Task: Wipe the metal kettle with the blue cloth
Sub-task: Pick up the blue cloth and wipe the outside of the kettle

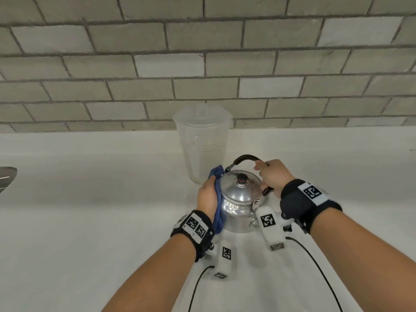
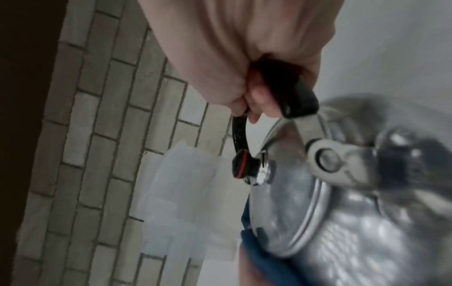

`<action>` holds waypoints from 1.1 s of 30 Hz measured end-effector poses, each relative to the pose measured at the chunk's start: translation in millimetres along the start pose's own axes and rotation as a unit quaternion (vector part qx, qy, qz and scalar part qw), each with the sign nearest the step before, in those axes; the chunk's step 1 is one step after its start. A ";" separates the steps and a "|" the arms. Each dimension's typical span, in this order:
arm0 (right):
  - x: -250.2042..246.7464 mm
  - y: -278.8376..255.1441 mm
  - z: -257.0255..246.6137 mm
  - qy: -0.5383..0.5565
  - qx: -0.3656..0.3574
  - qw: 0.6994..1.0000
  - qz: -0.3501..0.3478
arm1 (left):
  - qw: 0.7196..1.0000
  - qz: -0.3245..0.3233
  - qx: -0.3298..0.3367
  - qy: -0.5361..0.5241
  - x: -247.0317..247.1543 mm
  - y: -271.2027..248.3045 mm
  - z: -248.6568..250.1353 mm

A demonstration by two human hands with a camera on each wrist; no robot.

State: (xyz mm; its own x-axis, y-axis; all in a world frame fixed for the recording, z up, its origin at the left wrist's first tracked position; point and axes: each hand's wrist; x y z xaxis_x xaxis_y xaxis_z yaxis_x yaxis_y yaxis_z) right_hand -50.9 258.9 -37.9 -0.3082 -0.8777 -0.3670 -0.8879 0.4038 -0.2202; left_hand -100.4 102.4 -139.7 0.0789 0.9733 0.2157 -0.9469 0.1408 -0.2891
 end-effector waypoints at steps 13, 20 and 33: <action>-2.9 -37.9 -3.3 0.110 0.018 0.994 -0.002 | 0.986 -0.100 -0.029 0.131 7.8 3.5 32.7; 6.9 -64.7 15.7 0.302 0.073 0.948 0.071 | 0.979 -0.128 0.035 0.155 9.2 -17.9 26.3; 4.7 -76.7 26.5 0.320 0.040 0.946 -0.017 | 0.997 -0.048 0.011 0.063 3.3 -35.9 7.2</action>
State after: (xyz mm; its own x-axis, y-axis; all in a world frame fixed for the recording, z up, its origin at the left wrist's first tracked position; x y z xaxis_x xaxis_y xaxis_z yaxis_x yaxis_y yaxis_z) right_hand 24.8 230.6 -46.7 -0.4463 -0.8565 0.2593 -0.8804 0.3683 -0.2988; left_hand -68.4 99.3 -122.0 0.2061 0.9709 0.1221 -0.9399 0.2312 -0.2512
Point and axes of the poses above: each hand's wrist, its own y-axis towards the middle knuckle, its own x-axis out of the palm, z = x × y, and after that the axes turned 2 degrees about -z, right-handed
